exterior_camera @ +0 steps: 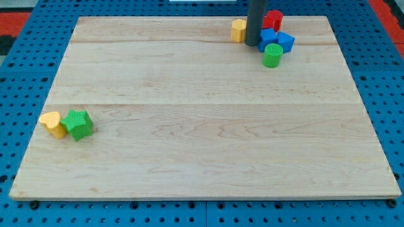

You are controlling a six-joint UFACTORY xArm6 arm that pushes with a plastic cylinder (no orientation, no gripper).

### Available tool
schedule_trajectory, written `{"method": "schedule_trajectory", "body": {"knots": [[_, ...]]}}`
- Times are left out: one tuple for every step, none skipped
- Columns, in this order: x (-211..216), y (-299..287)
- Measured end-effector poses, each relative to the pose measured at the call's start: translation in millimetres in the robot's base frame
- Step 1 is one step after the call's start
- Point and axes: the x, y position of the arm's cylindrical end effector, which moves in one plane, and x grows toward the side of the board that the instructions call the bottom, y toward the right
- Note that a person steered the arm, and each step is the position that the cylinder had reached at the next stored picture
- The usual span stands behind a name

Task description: Move the arm to the bottom left

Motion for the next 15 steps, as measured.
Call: {"method": "schedule_trajectory", "body": {"knots": [[0.0,1.0],[25.1,7.6],[96.8,8.9],[149.8,8.9],[202.7,8.0],[254.7,-21.7],[257.6,-26.0],[255.8,-27.1],[254.7,-30.8],[239.6,-24.5],[233.6,-12.9],[233.5,-10.2],[233.5,-10.2],[259.3,-20.0],[302.9,-60.8]]}}
